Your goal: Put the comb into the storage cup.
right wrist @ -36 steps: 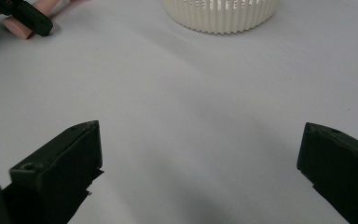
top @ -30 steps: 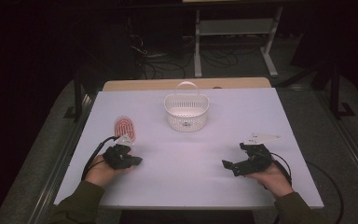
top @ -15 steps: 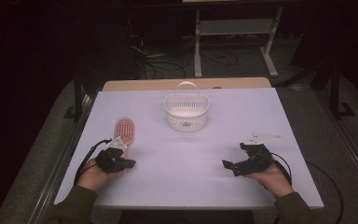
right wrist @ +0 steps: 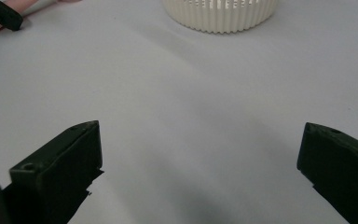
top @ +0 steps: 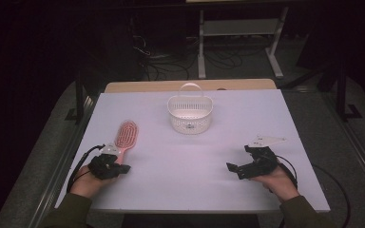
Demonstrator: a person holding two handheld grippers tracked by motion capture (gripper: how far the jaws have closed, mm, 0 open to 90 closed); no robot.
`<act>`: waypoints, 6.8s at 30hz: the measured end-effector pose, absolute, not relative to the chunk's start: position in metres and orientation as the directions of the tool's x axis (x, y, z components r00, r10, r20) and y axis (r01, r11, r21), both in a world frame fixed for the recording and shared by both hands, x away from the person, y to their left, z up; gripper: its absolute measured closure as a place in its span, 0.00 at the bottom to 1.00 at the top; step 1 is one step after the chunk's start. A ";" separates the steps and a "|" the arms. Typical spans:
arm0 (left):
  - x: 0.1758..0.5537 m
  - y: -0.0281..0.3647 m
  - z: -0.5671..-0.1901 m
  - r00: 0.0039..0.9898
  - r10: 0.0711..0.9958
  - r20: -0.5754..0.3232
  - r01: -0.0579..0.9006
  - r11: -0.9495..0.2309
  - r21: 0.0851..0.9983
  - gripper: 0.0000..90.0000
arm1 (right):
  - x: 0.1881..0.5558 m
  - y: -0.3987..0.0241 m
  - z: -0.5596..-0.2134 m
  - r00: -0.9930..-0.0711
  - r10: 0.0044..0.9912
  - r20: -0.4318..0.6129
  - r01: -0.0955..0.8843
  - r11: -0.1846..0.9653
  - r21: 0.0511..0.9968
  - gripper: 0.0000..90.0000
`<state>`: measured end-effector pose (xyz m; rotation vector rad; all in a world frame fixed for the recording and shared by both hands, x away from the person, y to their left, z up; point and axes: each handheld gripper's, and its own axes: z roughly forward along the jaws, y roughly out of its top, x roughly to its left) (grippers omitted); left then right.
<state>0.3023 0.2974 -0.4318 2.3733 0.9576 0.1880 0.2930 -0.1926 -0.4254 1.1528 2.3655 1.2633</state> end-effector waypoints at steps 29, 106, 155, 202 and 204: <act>0.297 0.334 -0.429 0.656 0.753 -0.048 0.654 -0.535 0.534 1.00 | 0.292 -0.192 -0.428 -0.671 0.726 0.149 0.532 0.333 0.779 0.00; 0.318 0.245 -0.408 0.848 0.526 -0.068 0.367 -0.489 0.791 0.00 | 0.295 -0.193 -0.433 -0.669 0.729 0.149 0.536 0.334 0.775 0.00; 0.349 0.264 -0.374 0.816 0.577 -0.027 0.350 -0.456 0.818 0.00 | 0.296 -0.193 -0.433 -0.669 0.727 0.153 0.536 0.330 0.777 0.00; 0.350 0.331 -0.380 0.681 0.732 -0.015 0.444 -0.396 0.804 0.00 | 0.296 -0.194 -0.432 -0.667 0.730 0.152 0.534 0.325 0.781 0.00; 0.350 0.335 -0.381 0.673 0.739 -0.018 0.449 -0.389 0.805 0.00 | 0.296 -0.193 -0.433 -0.667 0.730 0.153 0.535 0.325 0.780 0.00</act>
